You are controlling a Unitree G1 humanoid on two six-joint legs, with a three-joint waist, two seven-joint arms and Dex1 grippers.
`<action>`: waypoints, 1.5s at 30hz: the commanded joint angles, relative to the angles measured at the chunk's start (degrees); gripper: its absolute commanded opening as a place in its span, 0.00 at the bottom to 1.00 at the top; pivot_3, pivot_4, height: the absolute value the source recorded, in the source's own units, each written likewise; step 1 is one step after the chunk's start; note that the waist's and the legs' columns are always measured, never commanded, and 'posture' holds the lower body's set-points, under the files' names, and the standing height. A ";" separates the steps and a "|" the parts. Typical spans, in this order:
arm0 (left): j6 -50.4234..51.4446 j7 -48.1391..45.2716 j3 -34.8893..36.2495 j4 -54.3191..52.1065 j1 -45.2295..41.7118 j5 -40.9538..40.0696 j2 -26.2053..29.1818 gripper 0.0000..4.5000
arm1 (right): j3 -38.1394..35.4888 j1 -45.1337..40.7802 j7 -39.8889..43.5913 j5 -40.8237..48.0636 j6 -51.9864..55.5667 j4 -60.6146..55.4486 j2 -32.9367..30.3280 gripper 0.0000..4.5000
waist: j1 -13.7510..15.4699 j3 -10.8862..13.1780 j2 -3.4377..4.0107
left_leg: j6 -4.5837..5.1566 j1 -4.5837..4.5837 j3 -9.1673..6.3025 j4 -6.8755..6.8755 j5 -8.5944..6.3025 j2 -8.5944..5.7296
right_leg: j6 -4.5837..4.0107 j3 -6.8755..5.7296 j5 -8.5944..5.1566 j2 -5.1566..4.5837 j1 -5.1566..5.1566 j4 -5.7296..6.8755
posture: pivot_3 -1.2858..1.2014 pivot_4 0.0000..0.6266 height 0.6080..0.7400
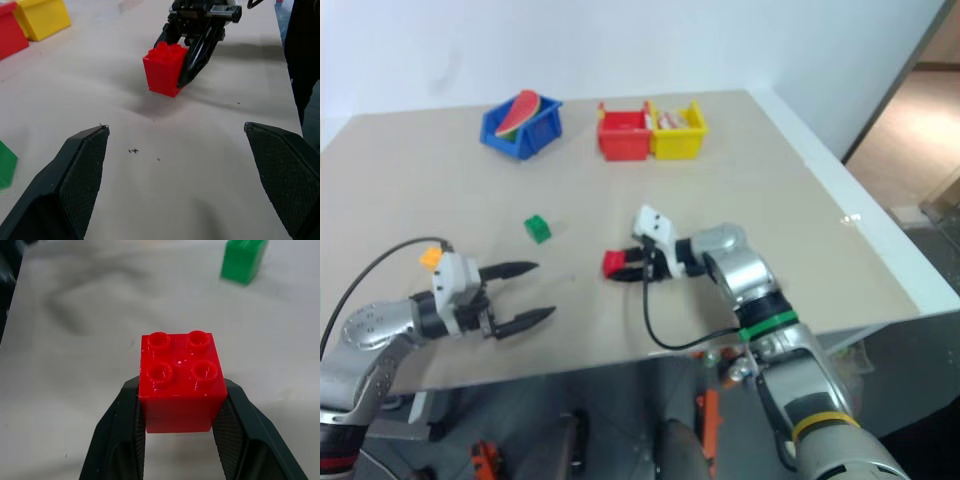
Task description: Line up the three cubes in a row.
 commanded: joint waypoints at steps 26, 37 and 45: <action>0.18 3.02 2.99 -5.73 3.93 -0.36 1.20 1.00 | -0.41 -7.05 9.90 -4.78 -14.52 16.00 2.80 0.63 | 0.00 0.00 0.00 | -0.08 0.00 0.09 0.00 -0.04 0.09 | -0.08 0.03 0.06 0.04 -0.10 0.00 | 0.52 0.24 1.00; 6.81 13.89 6.87 -2.46 -0.77 -1.90 -1.75 1.00 | -8.31 -5.86 5.07 1.53 -5.33 2.05 1.44 0.99 | 0.11 0.00 0.00 | -0.08 -0.01 0.10 0.00 -0.04 0.11 | -0.09 0.03 0.07 0.05 -0.14 0.02 | 0.52 0.24 1.00; 8.55 17.83 7.85 3.38 -7.17 -0.25 -1.69 1.00 | -12.28 -0.94 -4.03 3.91 1.07 -12.93 0.01 0.99 | 0.17 -0.01 -0.02 | -0.10 -0.01 0.13 0.00 -0.05 0.10 | -0.09 0.04 0.07 0.05 -0.14 0.02 | 0.52 0.24 1.00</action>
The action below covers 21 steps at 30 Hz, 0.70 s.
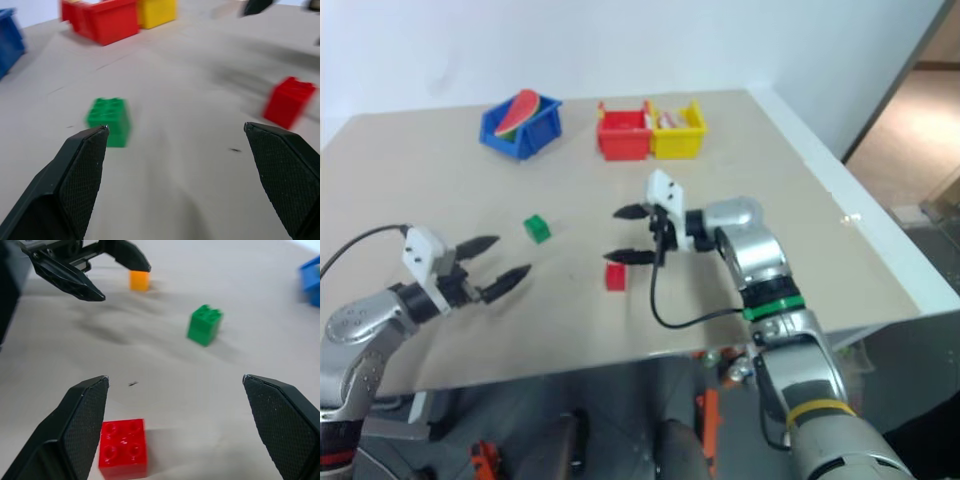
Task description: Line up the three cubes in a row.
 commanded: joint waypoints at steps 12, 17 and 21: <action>-5.55 -8.16 -5.37 26.50 -21.19 7.87 1.37 1.00 | -2.62 5.41 -10.37 3.96 7.01 -16.29 -1.09 0.99 | 0.03 0.00 -0.02 | 0.02 -0.01 0.01 0.14 0.02 -0.01 | 0.06 0.00 0.06 0.00 0.09 0.00 | 0.52 0.24 1.00; -7.36 -9.91 -8.25 35.64 -27.52 11.19 0.28 1.00 | -2.56 5.65 -11.87 3.88 6.58 -16.70 -2.39 0.99 | -0.02 0.00 -0.02 | 0.06 -0.02 0.01 0.14 0.04 -0.01 | 0.06 -0.01 0.06 0.01 0.08 0.00 | 0.52 0.24 1.00; -8.26 -10.97 -10.31 43.60 -32.20 13.76 -0.81 1.00 | -2.77 5.77 -12.77 4.21 6.74 -17.01 -3.31 0.99 | -0.02 0.00 -0.03 | 0.08 -0.02 0.01 0.15 0.06 -0.01 | 0.07 -0.01 0.07 0.02 0.08 0.00 | 0.52 0.24 1.00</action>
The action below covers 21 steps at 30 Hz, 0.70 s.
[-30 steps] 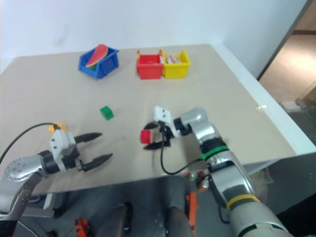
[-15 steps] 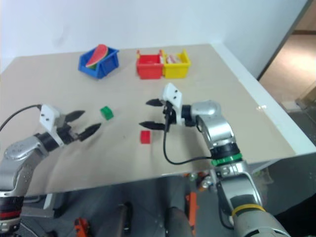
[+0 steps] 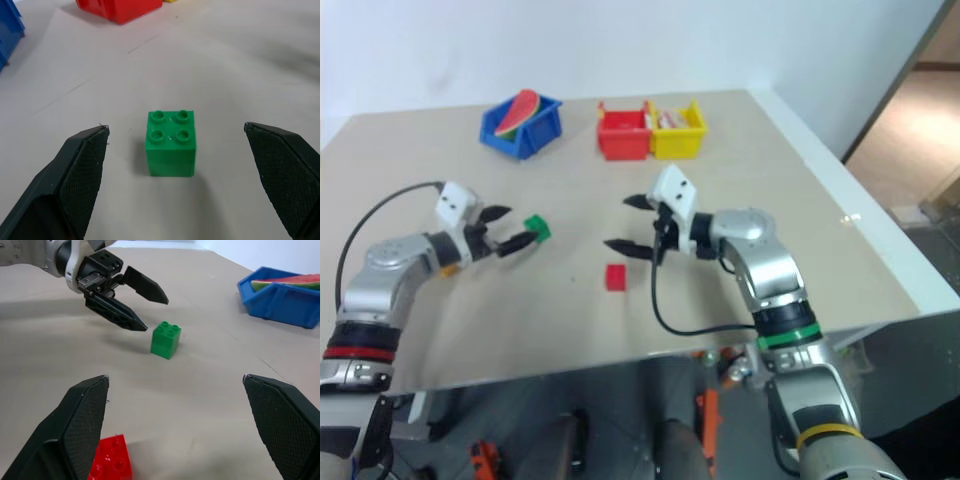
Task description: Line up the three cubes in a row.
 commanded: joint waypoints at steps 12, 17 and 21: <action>-7.63 -2.17 -2.97 20.66 -12.13 7.94 -3.30 0.61 | -2.19 0.34 -2.58 2.25 0.68 -4.20 -2.03 1.00 | -0.01 0.01 -0.01 | 0.02 -0.01 0.00 0.02 0.01 0.00 | 0.20 0.00 0.12 0.00 0.01 0.00 | 0.52 0.24 1.00; -8.60 -2.99 -2.49 20.50 -12.05 8.13 -3.90 0.30 | -2.00 0.70 -2.97 2.48 0.73 -4.66 -2.38 1.00 | -0.03 0.01 -0.02 | 0.02 -0.01 0.00 0.02 0.01 0.00 | 0.26 0.00 0.15 0.00 0.01 0.01 | 0.52 0.24 1.00; -9.35 -4.45 -2.60 18.85 -11.57 8.18 -3.22 0.30 | -1.88 0.71 -2.97 2.65 0.77 -4.72 -2.64 1.00 | -0.03 0.01 -0.02 | 0.02 -0.01 0.00 0.04 0.01 0.00 | 0.28 0.01 0.17 -0.01 0.02 0.01 | 0.52 0.24 1.00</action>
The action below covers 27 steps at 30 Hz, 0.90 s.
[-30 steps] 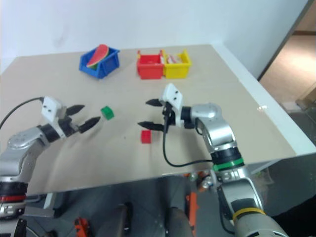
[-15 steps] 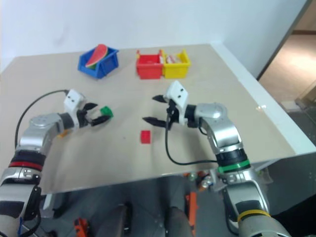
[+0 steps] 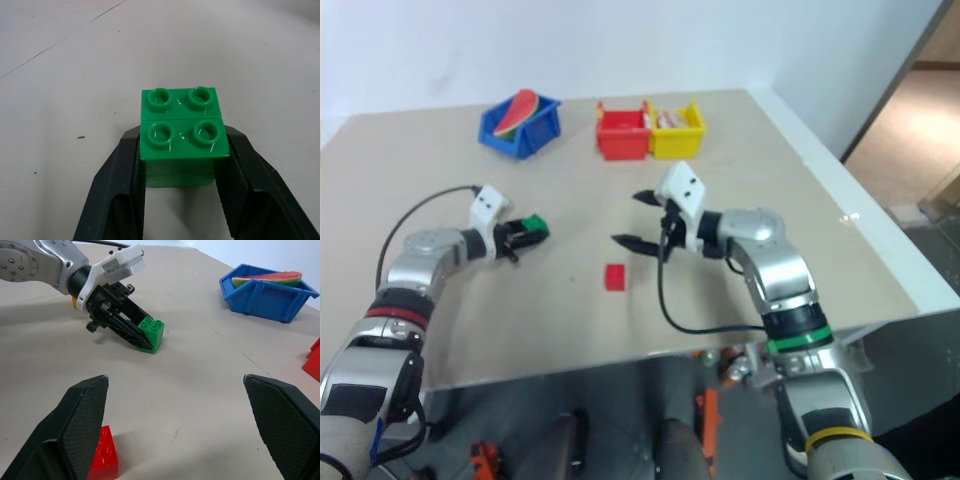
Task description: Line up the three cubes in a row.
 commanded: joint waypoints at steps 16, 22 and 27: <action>1.43 -21.01 -0.56 -39.59 20.08 -9.13 9.25 0.30 | 0.32 4.45 5.46 4.11 3.10 -6.68 -3.23 1.00 | -0.10 0.00 0.00 | -0.09 -0.01 0.01 0.03 -0.06 0.05 | -0.32 0.01 -0.17 -0.02 -0.02 0.00 | 0.52 0.24 1.00; 0.89 -21.21 -3.12 -41.21 20.96 -8.10 7.95 0.30 | 0.36 4.33 5.78 4.20 2.96 -6.33 -2.67 1.00 | 0.00 0.00 0.00 | -0.13 -0.01 0.01 0.13 -0.08 0.05 | -0.28 0.01 -0.14 -0.06 0.02 0.00 | 0.52 0.24 1.00; 0.33 -20.49 -5.05 -40.22 21.00 -6.50 7.40 0.30 | 0.52 4.55 5.87 4.03 2.95 -6.53 -2.68 1.00 | 0.00 0.00 0.00 | -0.10 -0.02 0.03 0.13 -0.06 0.04 | -0.29 0.01 -0.15 -0.05 -0.01 0.00 | 0.52 0.24 1.00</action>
